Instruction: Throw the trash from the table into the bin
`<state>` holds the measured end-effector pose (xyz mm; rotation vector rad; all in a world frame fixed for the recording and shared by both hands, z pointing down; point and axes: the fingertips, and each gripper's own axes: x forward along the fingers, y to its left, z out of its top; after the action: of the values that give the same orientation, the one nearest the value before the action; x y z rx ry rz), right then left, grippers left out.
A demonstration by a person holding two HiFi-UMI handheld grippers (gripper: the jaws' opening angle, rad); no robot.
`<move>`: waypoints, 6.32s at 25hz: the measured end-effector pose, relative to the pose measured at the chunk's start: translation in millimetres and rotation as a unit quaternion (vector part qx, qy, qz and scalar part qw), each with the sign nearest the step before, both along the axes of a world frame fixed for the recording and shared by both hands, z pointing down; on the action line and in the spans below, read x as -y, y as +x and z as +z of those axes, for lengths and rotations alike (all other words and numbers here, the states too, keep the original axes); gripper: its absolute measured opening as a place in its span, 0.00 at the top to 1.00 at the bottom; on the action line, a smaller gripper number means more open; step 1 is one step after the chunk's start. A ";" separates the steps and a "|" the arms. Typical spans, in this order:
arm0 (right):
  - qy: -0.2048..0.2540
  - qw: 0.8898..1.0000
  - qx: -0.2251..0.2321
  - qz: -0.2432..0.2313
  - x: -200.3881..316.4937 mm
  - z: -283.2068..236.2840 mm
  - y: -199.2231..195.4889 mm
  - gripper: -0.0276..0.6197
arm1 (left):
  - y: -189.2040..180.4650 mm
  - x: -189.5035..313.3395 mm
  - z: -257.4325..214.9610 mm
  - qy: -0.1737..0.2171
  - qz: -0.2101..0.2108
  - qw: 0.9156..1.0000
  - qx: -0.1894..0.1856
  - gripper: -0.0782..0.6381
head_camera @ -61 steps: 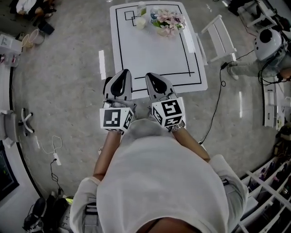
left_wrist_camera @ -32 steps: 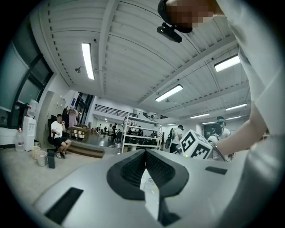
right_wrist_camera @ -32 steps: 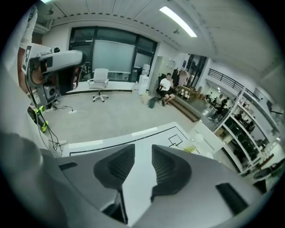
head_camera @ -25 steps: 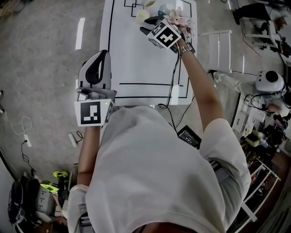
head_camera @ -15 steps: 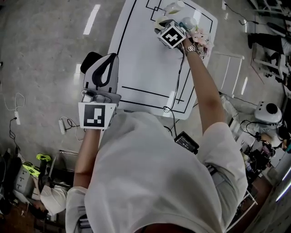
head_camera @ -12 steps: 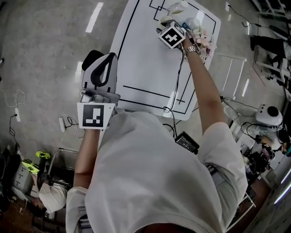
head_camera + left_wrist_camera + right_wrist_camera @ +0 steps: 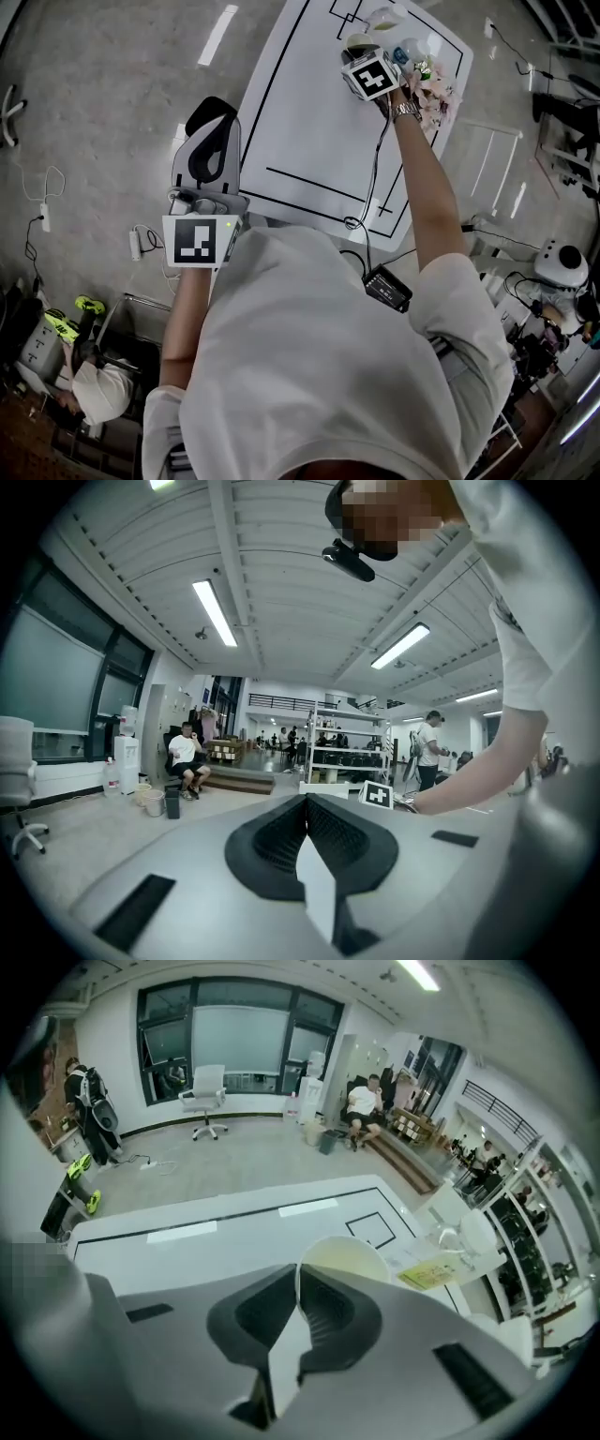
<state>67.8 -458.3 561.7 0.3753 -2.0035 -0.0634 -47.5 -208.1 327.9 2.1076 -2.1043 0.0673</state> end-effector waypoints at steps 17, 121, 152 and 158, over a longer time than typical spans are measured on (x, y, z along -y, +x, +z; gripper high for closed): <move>0.022 0.953 0.290 0.084 -214.1 -149.7 -131.4 0.93 | -122.3 -134.2 -1.7 0.033 -0.028 0.999 -0.012 0.88; 0.149 0.793 0.474 0.352 -400.4 -263.6 -63.6 0.94 | -85.2 -158.4 -52.2 0.087 0.170 0.980 -0.063 0.88; 0.167 0.784 0.475 0.363 -300.6 -272.3 74.7 0.94 | 59.8 -60.7 -72.5 0.095 0.206 0.974 -0.023 0.88; 0.170 0.795 0.435 0.387 -256.9 -266.6 64.2 0.94 | 44.3 -20.1 -75.3 0.105 0.234 0.966 -0.035 0.88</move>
<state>132.0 -201.5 295.1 1.6862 -2.5448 0.3307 -3.1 -188.0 252.6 2.6466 -1.5916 -0.1801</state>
